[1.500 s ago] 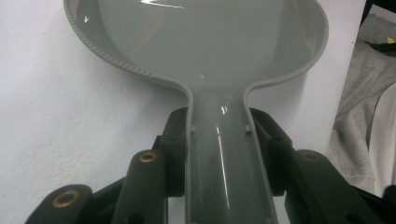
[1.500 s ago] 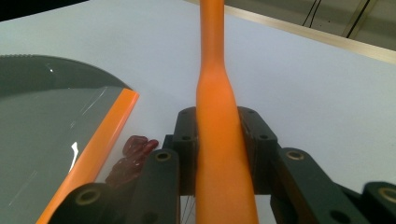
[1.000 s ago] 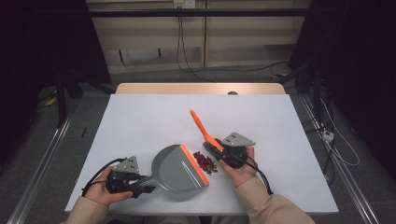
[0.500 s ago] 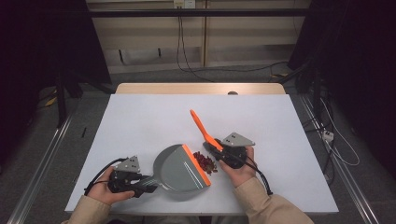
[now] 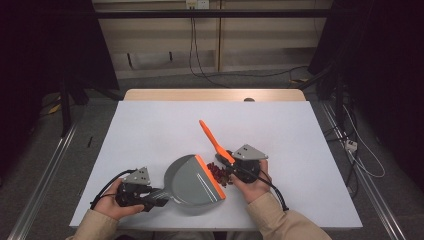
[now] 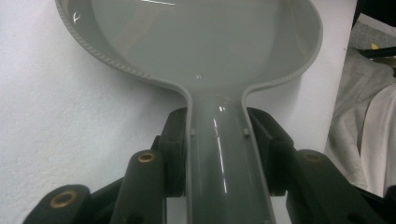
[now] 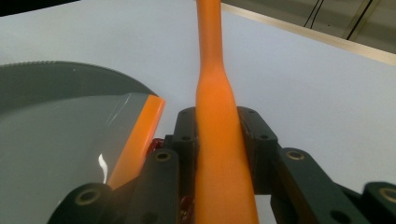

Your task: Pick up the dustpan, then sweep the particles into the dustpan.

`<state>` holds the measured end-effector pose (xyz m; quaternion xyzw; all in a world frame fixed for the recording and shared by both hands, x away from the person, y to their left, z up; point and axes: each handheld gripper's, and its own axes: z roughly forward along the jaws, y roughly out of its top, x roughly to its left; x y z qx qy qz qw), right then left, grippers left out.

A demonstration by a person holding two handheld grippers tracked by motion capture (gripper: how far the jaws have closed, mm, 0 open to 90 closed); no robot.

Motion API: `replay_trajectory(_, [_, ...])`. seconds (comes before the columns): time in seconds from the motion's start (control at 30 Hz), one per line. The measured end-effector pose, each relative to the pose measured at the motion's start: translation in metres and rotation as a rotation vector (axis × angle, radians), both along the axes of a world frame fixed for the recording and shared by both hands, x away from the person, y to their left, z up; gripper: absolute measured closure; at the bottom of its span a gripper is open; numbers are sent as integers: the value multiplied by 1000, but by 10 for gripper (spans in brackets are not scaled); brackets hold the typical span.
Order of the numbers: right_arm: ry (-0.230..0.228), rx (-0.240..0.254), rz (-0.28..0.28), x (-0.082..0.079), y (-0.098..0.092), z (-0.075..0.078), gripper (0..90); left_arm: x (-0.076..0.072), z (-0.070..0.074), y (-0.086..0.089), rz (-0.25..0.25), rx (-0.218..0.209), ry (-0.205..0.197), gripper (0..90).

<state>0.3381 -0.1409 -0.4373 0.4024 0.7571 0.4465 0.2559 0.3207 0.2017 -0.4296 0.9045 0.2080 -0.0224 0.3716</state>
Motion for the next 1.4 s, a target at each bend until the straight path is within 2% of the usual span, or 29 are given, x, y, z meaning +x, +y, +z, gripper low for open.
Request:
replay_trajectory(0.23, [1, 1, 5, -3, 6, -1, 709, 0, -1, 0, 7, -9, 4, 614])
replay_trajectory(0.4, [13, 14, 8, -5, 9, -1, 706, 0, -1, 0, 3, 6, -2, 614])
replay_trajectory(0.8, [32, 36, 16, -9, 17, -1, 701, 0, -1, 0, 2, 5, -9, 614])
replay_trajectory(1.4, [28, 48, -21, -14, 25, -3, 698, -1, 0, -2, 10, -1, -8, 615])
